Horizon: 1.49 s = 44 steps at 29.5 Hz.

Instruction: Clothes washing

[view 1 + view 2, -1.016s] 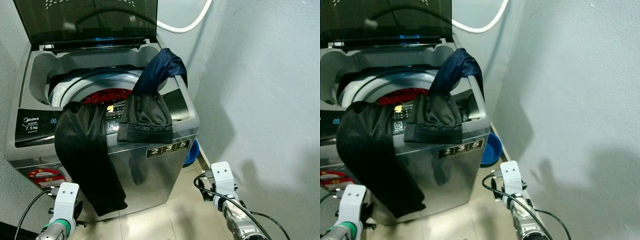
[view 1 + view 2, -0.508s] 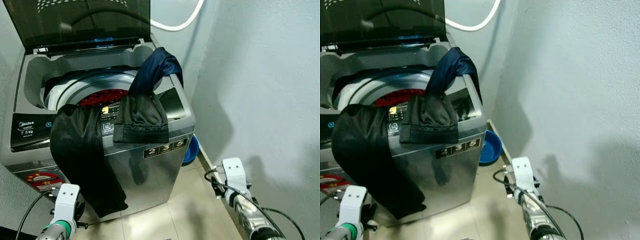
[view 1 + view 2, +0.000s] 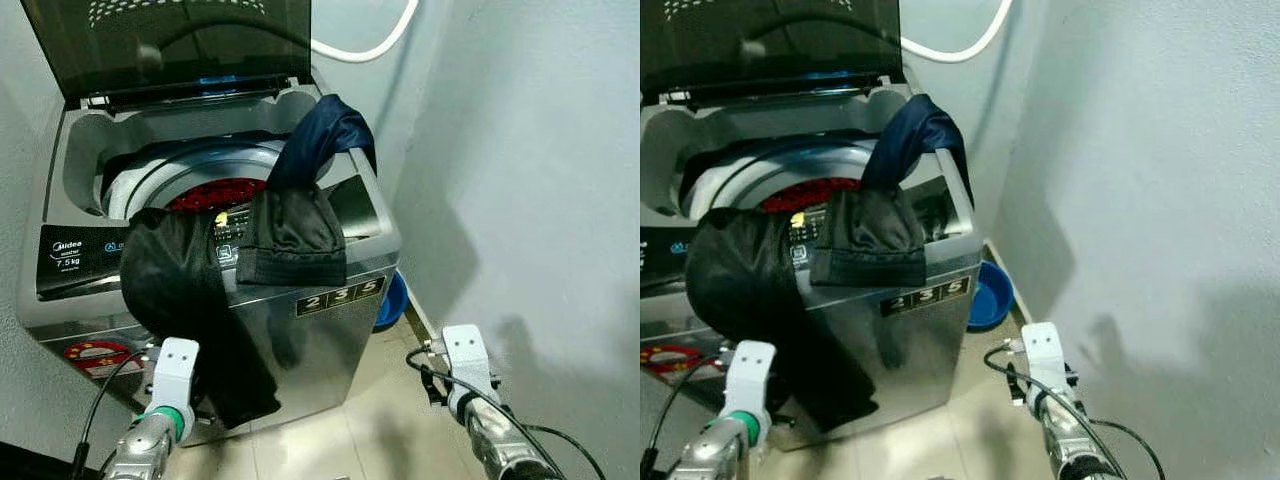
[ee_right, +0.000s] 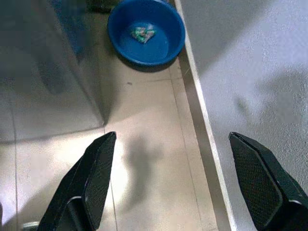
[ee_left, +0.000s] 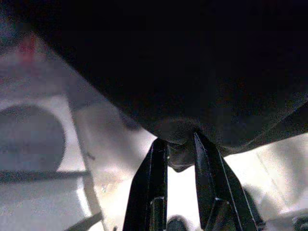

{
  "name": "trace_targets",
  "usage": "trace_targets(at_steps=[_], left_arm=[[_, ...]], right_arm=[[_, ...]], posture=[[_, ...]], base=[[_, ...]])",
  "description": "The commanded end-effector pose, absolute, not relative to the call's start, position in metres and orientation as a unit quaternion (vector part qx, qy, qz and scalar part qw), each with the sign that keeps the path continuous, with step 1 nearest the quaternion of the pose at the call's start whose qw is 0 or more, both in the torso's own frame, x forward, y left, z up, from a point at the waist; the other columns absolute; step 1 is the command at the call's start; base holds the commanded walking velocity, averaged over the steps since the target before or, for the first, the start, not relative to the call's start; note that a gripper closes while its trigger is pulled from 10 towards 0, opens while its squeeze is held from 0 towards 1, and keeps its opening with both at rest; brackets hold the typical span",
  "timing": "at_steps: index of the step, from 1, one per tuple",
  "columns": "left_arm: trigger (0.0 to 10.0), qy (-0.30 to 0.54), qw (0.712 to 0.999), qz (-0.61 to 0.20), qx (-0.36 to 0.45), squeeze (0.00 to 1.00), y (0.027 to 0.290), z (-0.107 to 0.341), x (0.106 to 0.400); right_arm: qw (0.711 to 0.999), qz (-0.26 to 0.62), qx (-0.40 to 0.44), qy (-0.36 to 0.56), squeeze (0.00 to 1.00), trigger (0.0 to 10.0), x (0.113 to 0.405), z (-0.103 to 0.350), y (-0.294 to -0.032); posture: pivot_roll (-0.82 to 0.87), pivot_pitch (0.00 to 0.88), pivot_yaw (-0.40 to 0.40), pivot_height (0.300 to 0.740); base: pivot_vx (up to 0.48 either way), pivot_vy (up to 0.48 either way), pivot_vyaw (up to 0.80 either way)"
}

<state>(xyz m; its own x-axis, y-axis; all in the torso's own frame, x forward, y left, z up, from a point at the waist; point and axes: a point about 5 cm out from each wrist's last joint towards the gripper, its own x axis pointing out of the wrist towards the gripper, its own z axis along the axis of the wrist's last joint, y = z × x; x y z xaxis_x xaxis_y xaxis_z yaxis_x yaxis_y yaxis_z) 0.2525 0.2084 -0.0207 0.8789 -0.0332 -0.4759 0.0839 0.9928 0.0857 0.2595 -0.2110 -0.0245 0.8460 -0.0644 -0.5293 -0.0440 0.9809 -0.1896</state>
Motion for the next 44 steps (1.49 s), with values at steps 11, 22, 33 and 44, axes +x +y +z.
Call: trace_targets(at_steps=[11,22,33,44], left_arm=[[10.0,0.221,0.975,-0.010,0.039,0.00,0.216,-0.010,0.233],[10.0,0.230,0.972,-0.033,0.039,0.00,0.220,0.001,0.193],[10.0,0.261,0.963,-0.047,0.040,0.00,0.228,0.000,0.158],[10.0,0.255,0.965,-0.054,0.042,0.00,0.217,0.017,0.154]], right_arm=[[0.947,0.007,-0.103,0.305,0.00,10.0,0.255,-0.030,-0.216],[0.941,0.018,-0.107,0.320,0.00,10.0,0.257,-0.035,-0.194],[0.945,0.028,-0.108,0.309,0.00,10.0,0.277,-0.023,-0.170],[0.947,0.020,-0.106,0.302,0.00,10.0,0.273,-0.024,-0.183]], posture=[[0.04,0.071,-0.028,0.740],[0.04,0.082,-0.017,0.740],[0.05,0.081,-0.017,0.740],[0.05,0.078,-0.012,0.740]], base=[[0.000,0.000,0.00],[0.000,0.000,0.00],[0.000,0.000,0.00],[0.000,0.000,0.00]])
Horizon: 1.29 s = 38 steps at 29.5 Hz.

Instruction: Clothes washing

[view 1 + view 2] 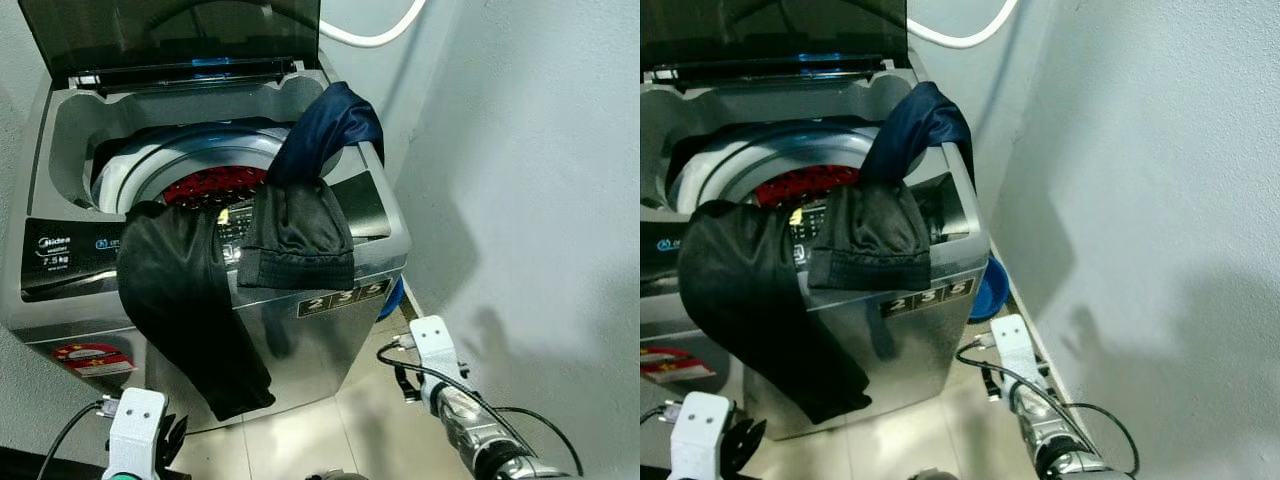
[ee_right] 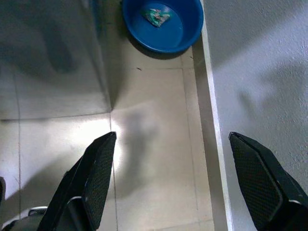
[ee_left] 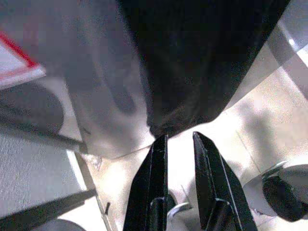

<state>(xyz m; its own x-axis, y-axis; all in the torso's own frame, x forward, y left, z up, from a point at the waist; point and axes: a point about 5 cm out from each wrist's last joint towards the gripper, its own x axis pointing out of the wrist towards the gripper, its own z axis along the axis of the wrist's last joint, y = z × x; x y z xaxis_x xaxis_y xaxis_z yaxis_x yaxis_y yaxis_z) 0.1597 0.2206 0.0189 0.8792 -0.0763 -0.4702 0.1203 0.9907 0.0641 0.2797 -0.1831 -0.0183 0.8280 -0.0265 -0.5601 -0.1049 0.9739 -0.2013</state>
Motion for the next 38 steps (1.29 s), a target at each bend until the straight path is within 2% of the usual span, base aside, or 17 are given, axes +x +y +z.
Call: trace_targets(at_steps=[1,6,10,14,17,23,26,29,32,34,36,38], left_arm=[[10.0,0.251,0.965,-0.055,0.042,0.00,0.213,0.022,0.154],[10.0,0.233,0.970,-0.059,0.044,0.00,0.203,0.044,0.159],[10.0,0.230,0.970,-0.059,0.045,0.00,0.202,0.048,0.160],[10.0,0.183,0.976,-0.098,0.058,0.00,0.215,0.075,0.167],[10.0,0.162,0.967,-0.195,0.024,0.00,0.210,0.097,0.167],[10.0,0.161,0.938,-0.306,-0.031,0.00,0.193,0.115,0.162],[10.0,0.128,0.913,-0.383,-0.061,0.00,0.180,0.141,0.159],[10.0,0.084,0.905,-0.413,-0.059,0.00,0.175,0.164,0.166],[10.0,-0.032,0.922,-0.385,0.013,0.00,0.174,0.209,0.199],[10.0,-0.056,0.925,-0.373,0.033,0.00,0.174,0.219,0.206],[10.0,-0.126,0.939,-0.298,0.118,0.00,0.175,0.238,0.230],[10.0,-0.146,0.940,-0.272,0.149,0.00,0.175,0.244,0.237]], right_arm=[[0.948,0.019,-0.105,0.300,0.00,10.0,0.272,-0.024,-0.186],[0.952,0.014,-0.104,0.286,0.00,10.0,0.269,-0.022,-0.202],[0.953,0.014,-0.104,0.284,0.00,10.0,0.270,-0.021,-0.203],[0.955,0.013,-0.103,0.277,0.00,10.0,0.273,-0.018,-0.203],[0.958,0.015,-0.104,0.268,0.00,10.0,0.278,-0.014,-0.198],[0.960,0.021,-0.103,0.259,0.00,10.0,0.287,-0.009,-0.186],[0.959,0.018,-0.102,0.264,0.00,10.0,0.281,-0.013,-0.195],[0.958,0.015,-0.102,0.268,0.00,10.0,0.276,-0.015,-0.203],[0.957,0.010,-0.102,0.270,0.00,10.0,0.275,-0.015,-0.207],[0.958,0.009,-0.103,0.269,0.00,10.0,0.275,-0.014,-0.208],[0.962,-0.011,-0.097,0.255,0.00,10.0,0.282,-0.009,-0.207],[0.964,-0.021,-0.095,0.248,0.00,10.0,0.284,-0.007,-0.206]], posture=[[0.05,0.078,-0.011,0.740],[0.05,0.078,-0.009,0.740],[0.05,0.078,-0.009,0.740],[0.06,0.079,-0.009,0.740],[0.06,0.077,-0.007,0.740],[0.06,0.076,-0.005,0.740],[0.07,0.075,-0.006,0.740],[0.07,0.075,-0.009,0.740],[0.07,0.071,-0.010,0.740],[0.07,0.071,-0.010,0.740],[0.06,0.066,-0.006,0.740],[0.06,0.066,-0.006,0.740]], base=[[0.000,0.000,0.00],[0.000,0.000,0.00],[0.000,0.000,0.00],[0.000,0.000,0.00],[0.000,0.000,0.00],[0.000,0.000,0.00],[0.000,0.000,0.00],[0.000,0.000,0.00],[0.000,0.000,0.00],[0.000,0.000,0.00],[0.000,0.000,0.00],[0.000,0.000,0.00]])
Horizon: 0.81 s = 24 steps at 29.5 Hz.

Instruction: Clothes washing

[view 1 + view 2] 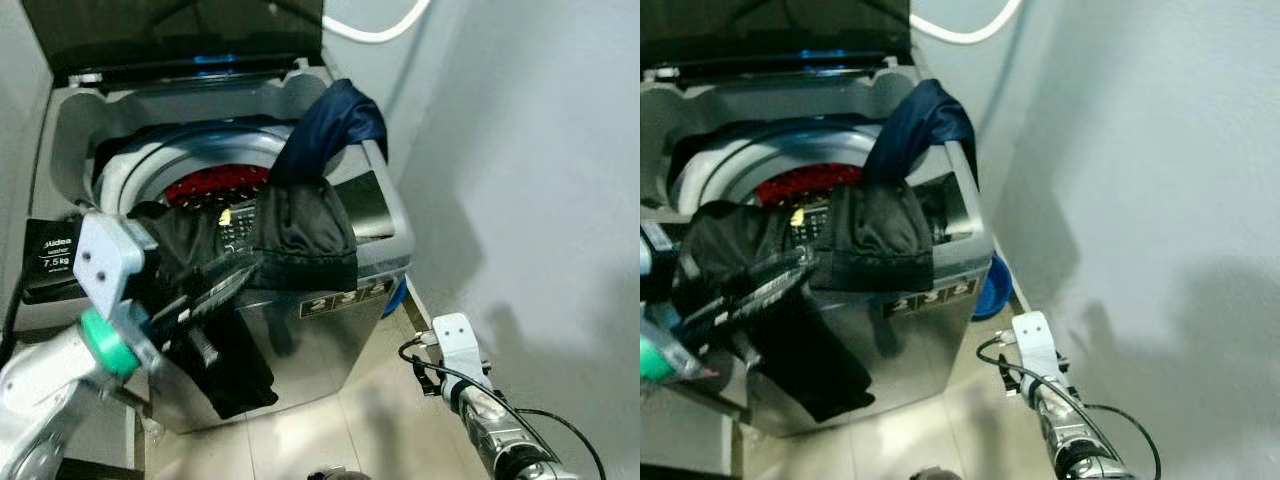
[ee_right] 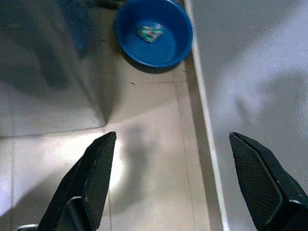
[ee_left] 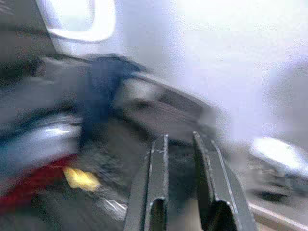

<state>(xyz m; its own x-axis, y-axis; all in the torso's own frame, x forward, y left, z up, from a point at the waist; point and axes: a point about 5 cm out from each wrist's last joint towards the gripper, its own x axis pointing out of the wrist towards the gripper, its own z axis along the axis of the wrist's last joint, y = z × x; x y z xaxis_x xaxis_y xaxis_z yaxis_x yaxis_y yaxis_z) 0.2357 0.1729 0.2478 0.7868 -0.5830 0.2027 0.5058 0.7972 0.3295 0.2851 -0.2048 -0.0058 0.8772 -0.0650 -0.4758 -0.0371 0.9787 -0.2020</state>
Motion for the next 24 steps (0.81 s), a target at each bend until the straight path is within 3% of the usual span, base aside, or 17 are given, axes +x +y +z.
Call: trace_targets(at_steps=[1,3,5,10,18,24], left_arm=[[10.0,-0.171,0.939,-0.235,0.186,0.00,0.174,0.246,0.246],[10.0,-0.181,0.937,-0.219,0.205,0.00,0.172,0.247,0.250],[10.0,-0.193,0.934,-0.182,0.240,0.00,0.168,0.238,0.254],[10.0,-0.194,0.933,-0.156,0.261,0.00,0.166,0.230,0.255],[10.0,-0.180,0.957,-0.087,0.213,0.00,0.162,0.202,0.266],[10.0,-0.181,0.965,-0.060,0.179,0.00,0.166,0.203,0.271]], right_arm=[[0.970,-0.044,-0.082,0.223,0.00,10.0,0.287,0.000,-0.213],[0.974,-0.059,-0.073,0.206,0.00,10.0,0.289,0.005,-0.219],[0.987,-0.088,-0.061,0.119,0.00,10.0,0.301,0.031,-0.234],[0.993,-0.088,-0.056,0.053,0.00,10.0,0.311,0.054,-0.236],[0.991,-0.003,-0.039,-0.125,0.00,10.0,0.328,0.121,-0.187],[0.989,-0.019,0.003,-0.146,0.00,10.0,0.321,0.130,-0.180]], posture=[[0.06,0.062,-0.004,0.740],[0.06,0.062,-0.004,0.740],[0.05,0.060,0.004,0.740],[0.05,0.057,0.006,0.740],[0.04,0.050,0.000,0.740],[0.04,0.047,0.002,0.740]], base=[[0.000,0.000,0.00],[0.000,0.000,0.00],[0.000,0.000,0.00],[0.000,0.000,0.00],[0.000,0.000,0.00],[0.000,0.000,0.00]])
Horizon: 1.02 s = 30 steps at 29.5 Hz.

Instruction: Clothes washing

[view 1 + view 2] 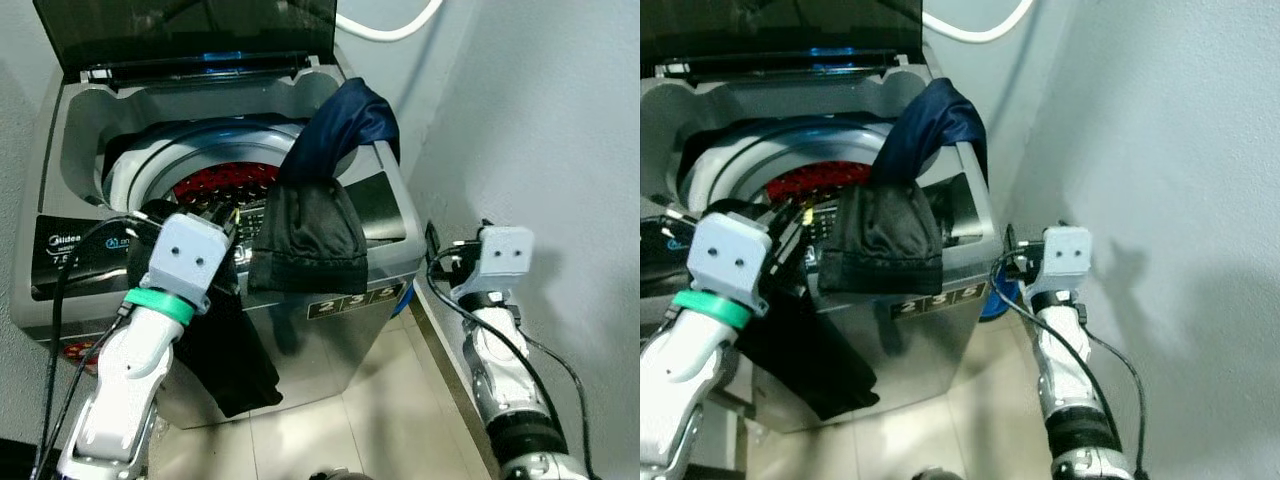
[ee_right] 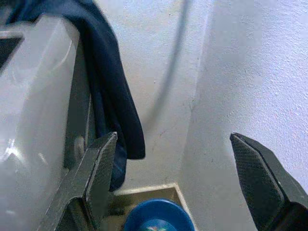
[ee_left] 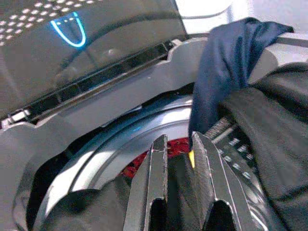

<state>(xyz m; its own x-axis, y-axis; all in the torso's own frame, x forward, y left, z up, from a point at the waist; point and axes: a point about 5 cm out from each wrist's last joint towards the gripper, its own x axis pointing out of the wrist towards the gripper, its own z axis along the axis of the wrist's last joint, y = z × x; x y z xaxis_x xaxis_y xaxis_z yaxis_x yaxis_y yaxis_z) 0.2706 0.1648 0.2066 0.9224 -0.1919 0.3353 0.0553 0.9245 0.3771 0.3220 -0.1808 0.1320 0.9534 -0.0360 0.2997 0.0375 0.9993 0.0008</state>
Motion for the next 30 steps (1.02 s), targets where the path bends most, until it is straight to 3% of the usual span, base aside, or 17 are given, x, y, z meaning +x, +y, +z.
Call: trace_targets(at_steps=[1,11,16,30], left_arm=[[10.0,-0.183,0.966,-0.056,0.175,0.00,0.168,0.204,0.272],[10.0,-0.189,0.964,-0.060,0.178,0.00,0.169,0.207,0.275],[10.0,-0.194,0.964,-0.063,0.170,0.00,0.172,0.212,0.273],[10.0,-0.249,0.948,-0.086,0.181,0.00,0.159,0.243,0.249]], right_arm=[[0.987,-0.025,0.016,-0.157,0.00,10.0,0.316,0.135,-0.179],[0.977,-0.060,0.007,-0.204,0.00,10.0,0.301,0.157,-0.178],[0.964,0.027,0.040,-0.263,0.00,10.0,0.285,0.202,-0.155],[0.972,0.064,0.077,-0.211,0.00,10.0,0.269,0.196,-0.147]], posture=[[0.04,0.048,0.003,0.740],[0.03,0.040,0.019,0.740],[0.02,0.032,0.023,0.740],[0.05,0.000,0.013,0.740]], base=[[0.000,0.000,0.00],[0.000,0.000,0.00],[0.000,0.000,0.00],[0.000,0.000,0.00]])
